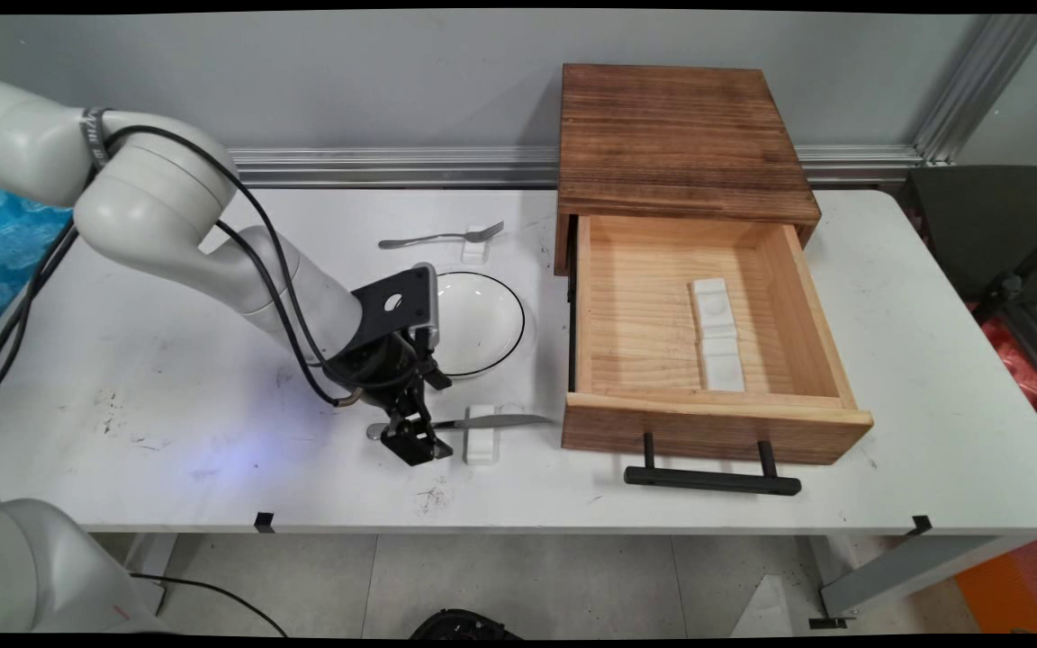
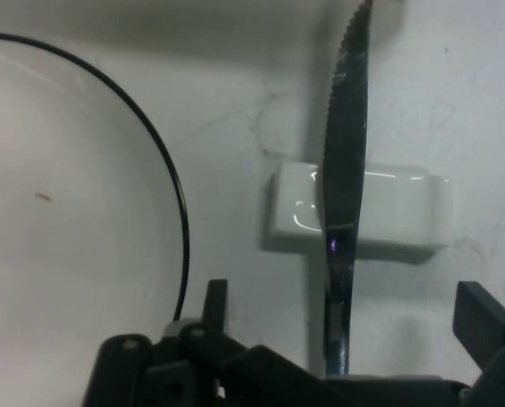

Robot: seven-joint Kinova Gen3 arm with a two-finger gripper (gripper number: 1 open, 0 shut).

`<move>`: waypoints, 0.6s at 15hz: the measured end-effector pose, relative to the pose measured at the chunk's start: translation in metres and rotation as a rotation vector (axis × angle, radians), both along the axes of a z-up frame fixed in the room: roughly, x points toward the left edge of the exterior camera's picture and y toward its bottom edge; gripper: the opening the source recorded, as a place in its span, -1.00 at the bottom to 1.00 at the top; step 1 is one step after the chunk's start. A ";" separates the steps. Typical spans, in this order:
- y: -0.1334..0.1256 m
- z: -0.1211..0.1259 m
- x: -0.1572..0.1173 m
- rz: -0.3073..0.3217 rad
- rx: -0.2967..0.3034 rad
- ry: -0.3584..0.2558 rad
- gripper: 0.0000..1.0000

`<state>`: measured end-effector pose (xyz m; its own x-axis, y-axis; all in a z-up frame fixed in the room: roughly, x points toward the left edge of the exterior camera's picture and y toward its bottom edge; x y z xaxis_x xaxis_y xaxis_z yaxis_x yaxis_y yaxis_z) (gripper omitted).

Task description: Pick up the knife from the right of the white plate, then place the picked object into the drawer

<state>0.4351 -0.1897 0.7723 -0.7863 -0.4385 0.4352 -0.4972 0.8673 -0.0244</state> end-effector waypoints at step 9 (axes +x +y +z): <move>0.001 -0.002 0.003 -0.002 0.008 -0.003 -1.00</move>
<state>0.4384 -0.1887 0.7706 -0.7887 -0.4401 0.4293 -0.4950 0.8687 -0.0189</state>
